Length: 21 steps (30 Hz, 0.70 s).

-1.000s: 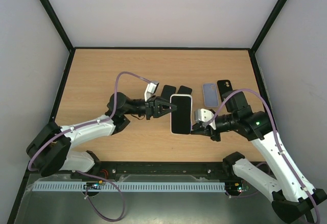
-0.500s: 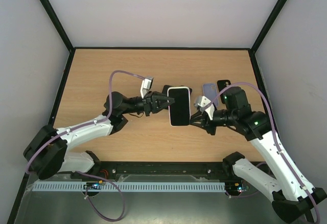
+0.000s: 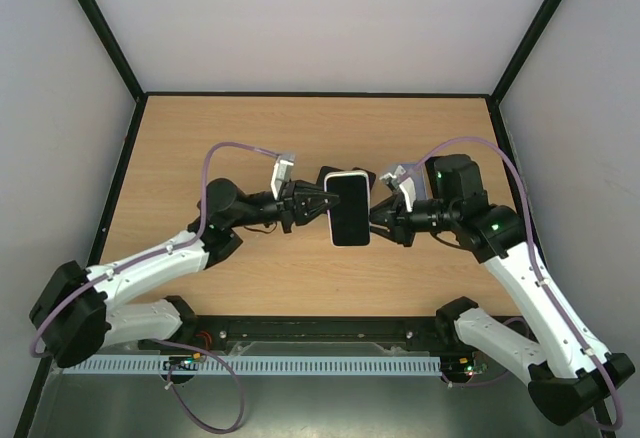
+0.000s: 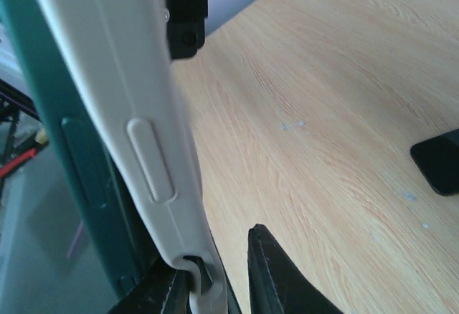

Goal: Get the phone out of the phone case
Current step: Remove the phone case from the phone.

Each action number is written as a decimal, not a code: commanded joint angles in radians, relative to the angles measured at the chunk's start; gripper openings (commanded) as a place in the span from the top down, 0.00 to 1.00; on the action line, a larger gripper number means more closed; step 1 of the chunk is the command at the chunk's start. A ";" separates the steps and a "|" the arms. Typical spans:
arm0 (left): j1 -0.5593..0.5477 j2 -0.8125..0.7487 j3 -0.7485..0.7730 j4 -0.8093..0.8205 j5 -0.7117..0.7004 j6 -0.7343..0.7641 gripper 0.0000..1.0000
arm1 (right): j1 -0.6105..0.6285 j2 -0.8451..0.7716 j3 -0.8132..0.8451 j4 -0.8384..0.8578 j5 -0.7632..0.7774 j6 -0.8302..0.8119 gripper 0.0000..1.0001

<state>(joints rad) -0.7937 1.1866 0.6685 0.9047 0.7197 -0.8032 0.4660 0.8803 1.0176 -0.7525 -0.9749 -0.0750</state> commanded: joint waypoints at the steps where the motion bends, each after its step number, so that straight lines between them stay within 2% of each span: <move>1: -0.075 -0.004 -0.005 -0.197 0.096 0.038 0.97 | -0.001 -0.011 0.073 0.366 -0.111 0.134 0.82; 5: -0.074 -0.001 -0.021 -0.197 0.087 0.040 0.98 | -0.001 -0.026 0.037 0.463 -0.272 0.225 0.83; 10: -0.062 0.004 -0.006 -0.243 0.062 0.062 0.98 | -0.001 -0.030 0.034 0.502 -0.378 0.271 0.83; 13: -0.043 0.014 0.006 -0.254 0.041 0.058 0.98 | -0.001 -0.040 0.029 0.499 -0.383 0.288 0.97; 15: -0.023 0.011 0.022 -0.289 0.005 0.064 0.98 | -0.001 -0.052 0.011 0.487 -0.368 0.302 0.98; 17: 0.002 0.002 0.053 -0.371 -0.067 0.082 0.97 | -0.001 -0.069 -0.014 0.469 -0.310 0.325 0.98; 19: 0.005 -0.013 0.121 -0.523 -0.216 0.149 0.95 | -0.001 -0.085 -0.047 0.438 -0.206 0.355 0.98; 21: -0.003 -0.030 0.168 -0.615 -0.380 0.188 0.86 | -0.001 -0.103 -0.102 0.438 -0.135 0.420 0.98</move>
<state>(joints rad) -0.7925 1.1301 0.7776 0.6857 0.6399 -0.7567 0.4423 0.8291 0.9600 -0.4667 -1.1477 0.2169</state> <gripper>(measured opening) 0.095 0.043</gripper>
